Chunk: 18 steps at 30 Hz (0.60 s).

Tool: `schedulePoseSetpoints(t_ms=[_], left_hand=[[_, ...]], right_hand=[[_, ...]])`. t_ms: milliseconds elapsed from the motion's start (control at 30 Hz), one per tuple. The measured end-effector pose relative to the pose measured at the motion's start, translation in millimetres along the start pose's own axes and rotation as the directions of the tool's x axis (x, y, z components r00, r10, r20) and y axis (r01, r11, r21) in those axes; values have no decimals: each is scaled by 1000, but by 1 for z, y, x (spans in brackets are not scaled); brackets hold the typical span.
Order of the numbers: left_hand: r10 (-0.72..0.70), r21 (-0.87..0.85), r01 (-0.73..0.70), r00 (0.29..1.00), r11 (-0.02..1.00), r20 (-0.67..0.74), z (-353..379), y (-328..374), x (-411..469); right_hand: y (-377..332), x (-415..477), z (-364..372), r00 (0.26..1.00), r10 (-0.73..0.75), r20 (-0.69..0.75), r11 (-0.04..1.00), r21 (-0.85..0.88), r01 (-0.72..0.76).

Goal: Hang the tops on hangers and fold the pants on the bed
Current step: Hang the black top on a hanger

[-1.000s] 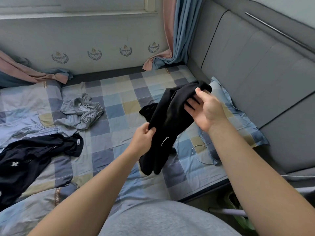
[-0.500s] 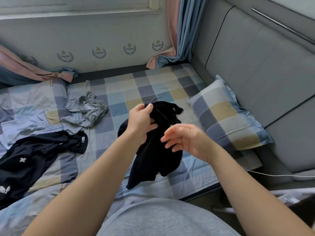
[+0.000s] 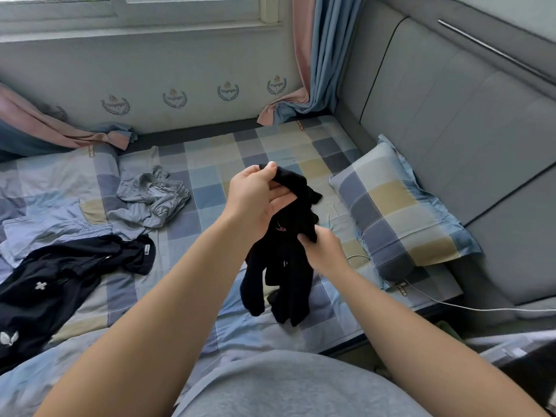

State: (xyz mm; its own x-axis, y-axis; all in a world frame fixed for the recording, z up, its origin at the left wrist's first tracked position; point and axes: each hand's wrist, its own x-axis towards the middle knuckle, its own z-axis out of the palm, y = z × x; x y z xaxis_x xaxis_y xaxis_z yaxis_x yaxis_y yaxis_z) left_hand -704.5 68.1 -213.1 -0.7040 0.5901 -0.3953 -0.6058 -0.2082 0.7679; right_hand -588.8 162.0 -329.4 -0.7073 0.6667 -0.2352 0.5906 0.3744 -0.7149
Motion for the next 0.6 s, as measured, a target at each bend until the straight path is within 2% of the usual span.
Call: schedulePoseSetpoints(t_ms=[67, 167, 267, 367, 467, 533, 600], left_hand=[[34, 9, -33, 999, 999, -37, -9, 0, 8], [72, 136, -62, 994, 989, -76, -30, -5, 19], [-27, 374, 44, 998, 926, -52, -48, -21, 16], [-165, 633, 114, 986, 765, 23, -55, -44, 1], [-289, 775, 64, 945, 628, 156, -54, -67, -9], [-310, 800, 2, 922, 600, 230, -52, -84, -6], [-262, 814, -55, 932, 578, 249, -49, -98, -2]], right_hand=[[1, 0, -15, 1000, 19, -8, 1000, 10, -19], [0, 5, -36, 996, 80, -31, 987, 139, -75], [-11, 9, -50, 988, 154, -15, 944, 299, -142], [-24, 10, -58, 970, 239, 47, 798, 559, -224], [-40, 7, -63, 961, 266, 78, 677, 695, -243], [-49, 4, -65, 966, 235, 107, 641, 730, -237], [-59, 2, -70, 973, 190, 134, 581, 783, -221]])
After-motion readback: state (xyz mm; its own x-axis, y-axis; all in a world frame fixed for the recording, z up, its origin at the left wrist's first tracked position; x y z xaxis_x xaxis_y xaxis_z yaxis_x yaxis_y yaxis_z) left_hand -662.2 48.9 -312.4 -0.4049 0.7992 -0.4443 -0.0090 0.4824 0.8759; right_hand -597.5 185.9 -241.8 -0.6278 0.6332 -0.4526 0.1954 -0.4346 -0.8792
